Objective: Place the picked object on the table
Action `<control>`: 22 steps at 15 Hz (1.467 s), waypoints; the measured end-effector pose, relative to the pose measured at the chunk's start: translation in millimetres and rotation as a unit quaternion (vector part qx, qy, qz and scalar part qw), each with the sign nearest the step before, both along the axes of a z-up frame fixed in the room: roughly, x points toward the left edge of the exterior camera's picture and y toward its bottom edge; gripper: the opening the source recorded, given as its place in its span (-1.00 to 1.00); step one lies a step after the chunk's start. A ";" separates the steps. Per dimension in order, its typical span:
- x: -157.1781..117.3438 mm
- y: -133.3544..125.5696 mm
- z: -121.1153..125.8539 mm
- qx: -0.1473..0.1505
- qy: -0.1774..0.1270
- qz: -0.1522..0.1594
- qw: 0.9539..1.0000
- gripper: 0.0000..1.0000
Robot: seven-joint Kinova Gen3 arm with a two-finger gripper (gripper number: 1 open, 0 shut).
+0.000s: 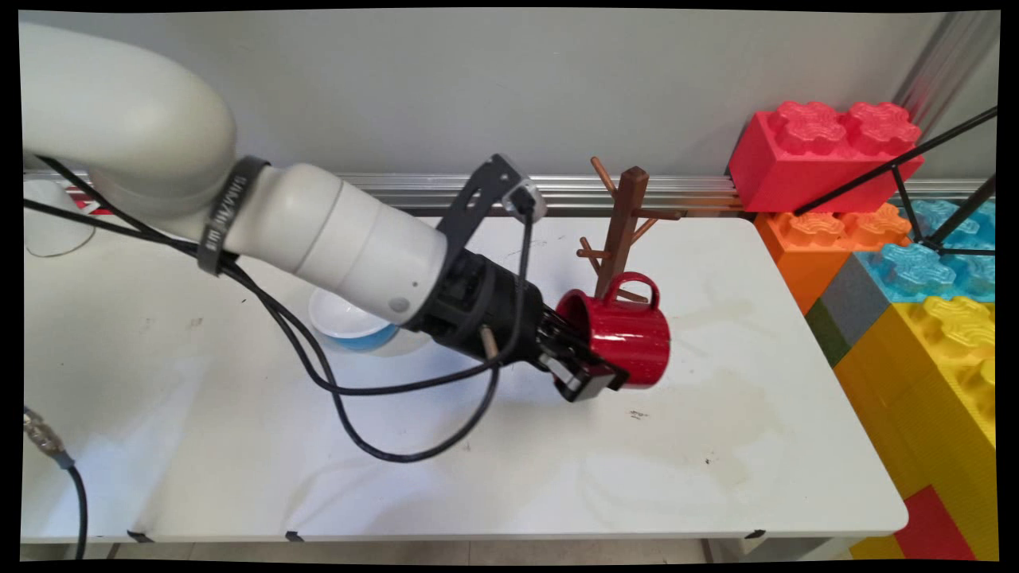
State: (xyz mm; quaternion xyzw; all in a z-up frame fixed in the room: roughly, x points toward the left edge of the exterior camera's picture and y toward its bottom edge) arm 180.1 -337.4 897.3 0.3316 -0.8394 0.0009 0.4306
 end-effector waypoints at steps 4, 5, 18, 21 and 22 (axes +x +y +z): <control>16.4 -3.0 7.1 -0.008 -0.032 -0.020 0.999 -1.00; 18.9 -3.3 8.0 -0.009 -0.038 -0.023 0.999 -1.00; 36.1 -15.2 29.4 0.013 -0.184 -0.075 0.980 -1.00; 32.9 -17.6 31.6 0.022 -0.222 -0.086 0.971 -1.00; 30.0 -19.2 32.3 0.025 -0.238 -0.091 0.967 -1.00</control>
